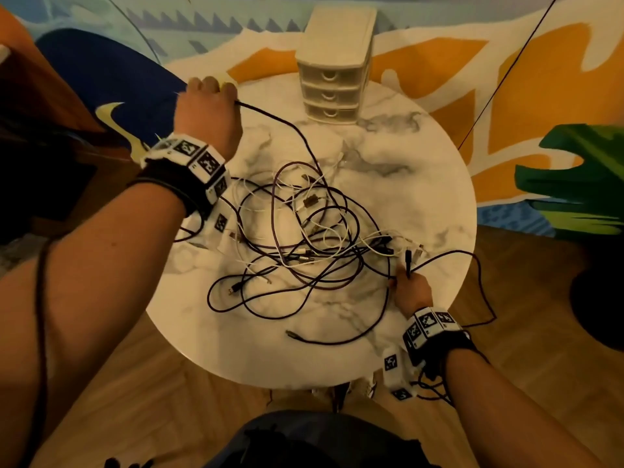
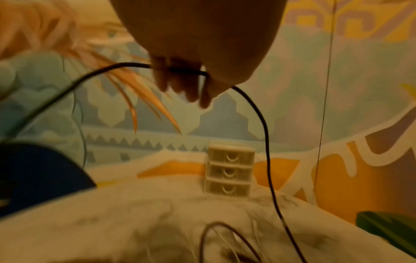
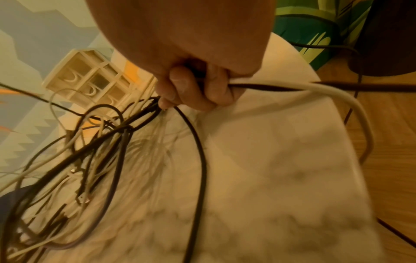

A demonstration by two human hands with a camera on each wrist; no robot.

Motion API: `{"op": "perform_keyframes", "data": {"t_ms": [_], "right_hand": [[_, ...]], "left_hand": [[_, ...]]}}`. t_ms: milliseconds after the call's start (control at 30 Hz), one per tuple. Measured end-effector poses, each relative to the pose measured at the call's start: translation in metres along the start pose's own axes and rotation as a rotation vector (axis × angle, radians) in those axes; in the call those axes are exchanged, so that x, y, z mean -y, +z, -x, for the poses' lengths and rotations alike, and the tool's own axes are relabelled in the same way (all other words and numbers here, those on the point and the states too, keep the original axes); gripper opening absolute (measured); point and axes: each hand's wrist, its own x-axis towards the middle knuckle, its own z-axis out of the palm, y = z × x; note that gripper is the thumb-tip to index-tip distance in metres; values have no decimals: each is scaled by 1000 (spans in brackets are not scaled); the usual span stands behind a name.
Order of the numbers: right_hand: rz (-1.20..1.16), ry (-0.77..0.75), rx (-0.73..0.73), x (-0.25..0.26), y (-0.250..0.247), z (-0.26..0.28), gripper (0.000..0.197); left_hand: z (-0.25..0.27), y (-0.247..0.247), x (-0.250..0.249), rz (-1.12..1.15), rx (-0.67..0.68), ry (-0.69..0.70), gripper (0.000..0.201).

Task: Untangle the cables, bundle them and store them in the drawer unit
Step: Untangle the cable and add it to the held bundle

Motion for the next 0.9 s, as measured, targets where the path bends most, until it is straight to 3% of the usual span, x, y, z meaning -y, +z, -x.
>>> {"op": "perform_keyframes", "data": {"t_ms": [100, 200, 267, 333, 400, 467, 533, 600, 667, 800, 900], "right_hand": [[-137, -7, -51, -2, 0, 6, 48], [-323, -42, -110, 4, -4, 19, 43], [-429, -79, -117, 13, -8, 29, 47], [-525, -121, -111, 25, -14, 40, 51], [-597, -152, -102, 37, -19, 49, 54], [-578, -184, -95, 45, -24, 57, 54], [-543, -205, -86, 45, -27, 63, 59], [-568, -203, -76, 40, -30, 66, 63], [-706, -192, -109, 38, -38, 68, 57], [-1003, -145, -245, 38, -72, 70, 45], [-1040, -116, -293, 28, -80, 67, 45]], "left_hand": [[16, 20, -14, 169, 63, 105, 43], [40, 37, -33, 138, 150, 125, 67], [67, 43, -61, 168, 148, 188, 64], [102, 47, -98, 416, 187, 338, 52], [142, 45, -137, 755, 484, 409, 45], [175, 47, -161, 992, 816, 264, 35], [186, 57, -164, 1050, 942, 108, 19], [177, 71, -151, 829, 926, 194, 17], [156, 80, -131, 608, 791, 288, 22], [121, 88, -87, 599, 475, 178, 15], [142, 101, -83, 534, 606, 259, 21]]}}
